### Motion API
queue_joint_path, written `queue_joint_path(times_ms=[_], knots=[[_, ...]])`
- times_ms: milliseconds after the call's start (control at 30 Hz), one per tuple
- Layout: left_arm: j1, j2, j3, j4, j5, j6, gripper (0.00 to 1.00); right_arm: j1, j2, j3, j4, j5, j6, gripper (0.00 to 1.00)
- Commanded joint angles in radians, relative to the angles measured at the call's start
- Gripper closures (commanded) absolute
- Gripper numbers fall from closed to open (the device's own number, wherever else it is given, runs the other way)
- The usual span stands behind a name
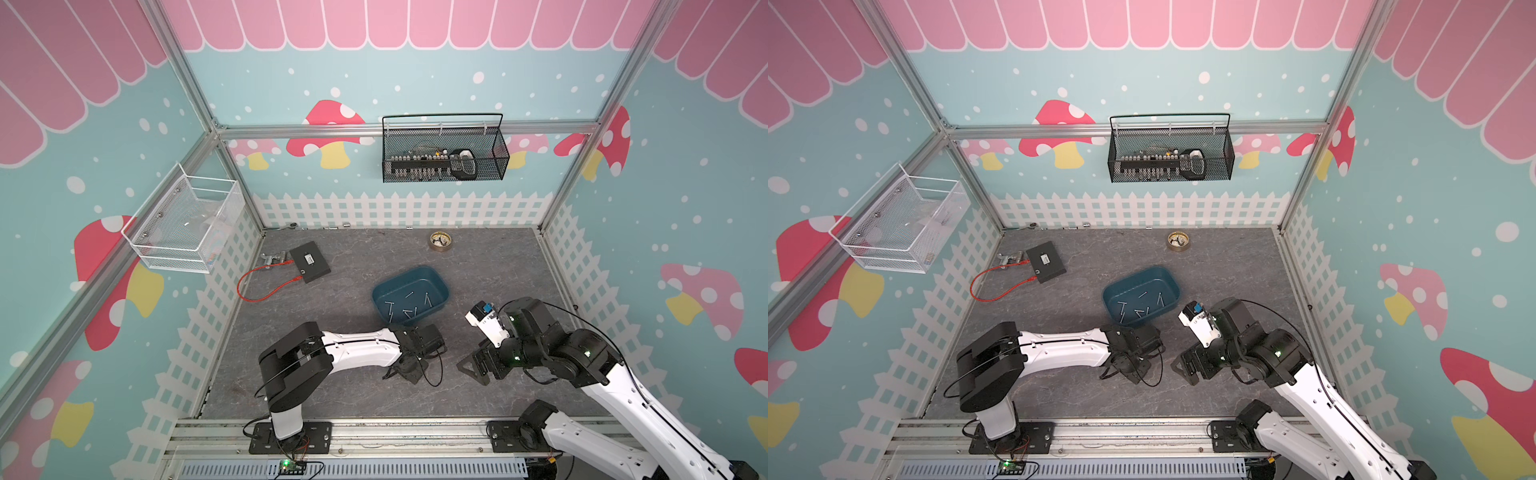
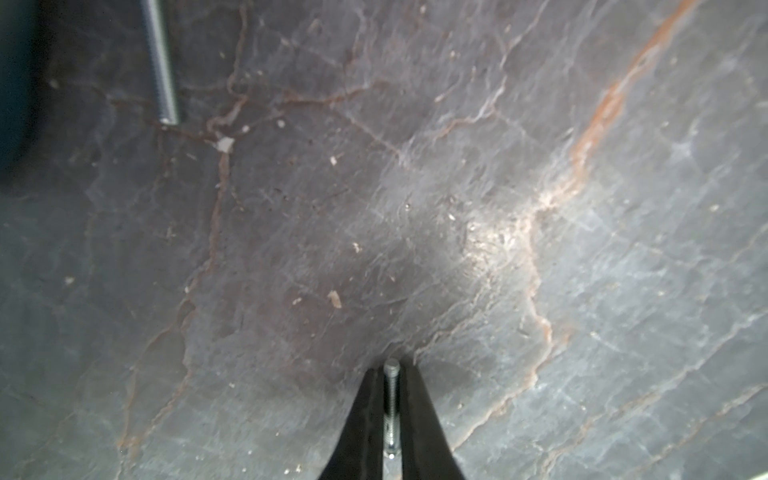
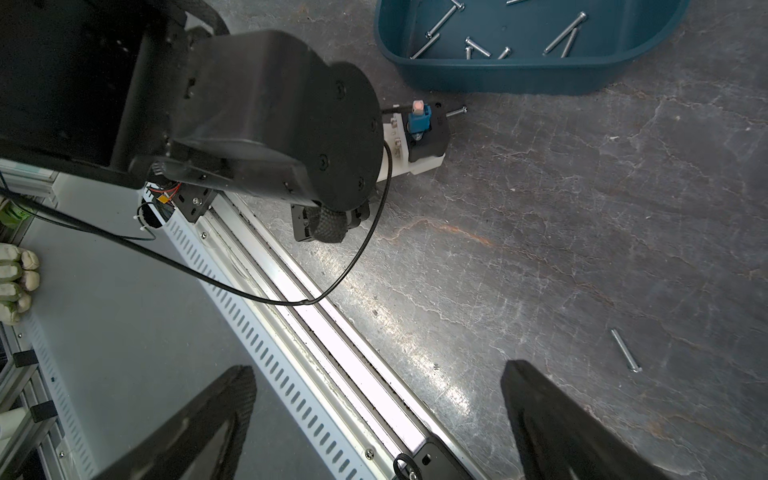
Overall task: Put the screws on the desktop into the storage box
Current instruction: Pick up the screw from the center of the board, then place the screw in the storage box.
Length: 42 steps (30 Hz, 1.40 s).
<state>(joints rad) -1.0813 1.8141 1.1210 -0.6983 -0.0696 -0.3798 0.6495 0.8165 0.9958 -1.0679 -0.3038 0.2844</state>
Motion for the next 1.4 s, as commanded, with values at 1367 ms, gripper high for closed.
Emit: queue_joint_path(times_ms=[1367], knots=[[0.333, -0.213, 0.044, 0.301, 0.181, 0.032, 1.0, -0.002, -0.027, -0.042, 0.048, 0.018, 0.015, 0.02]])
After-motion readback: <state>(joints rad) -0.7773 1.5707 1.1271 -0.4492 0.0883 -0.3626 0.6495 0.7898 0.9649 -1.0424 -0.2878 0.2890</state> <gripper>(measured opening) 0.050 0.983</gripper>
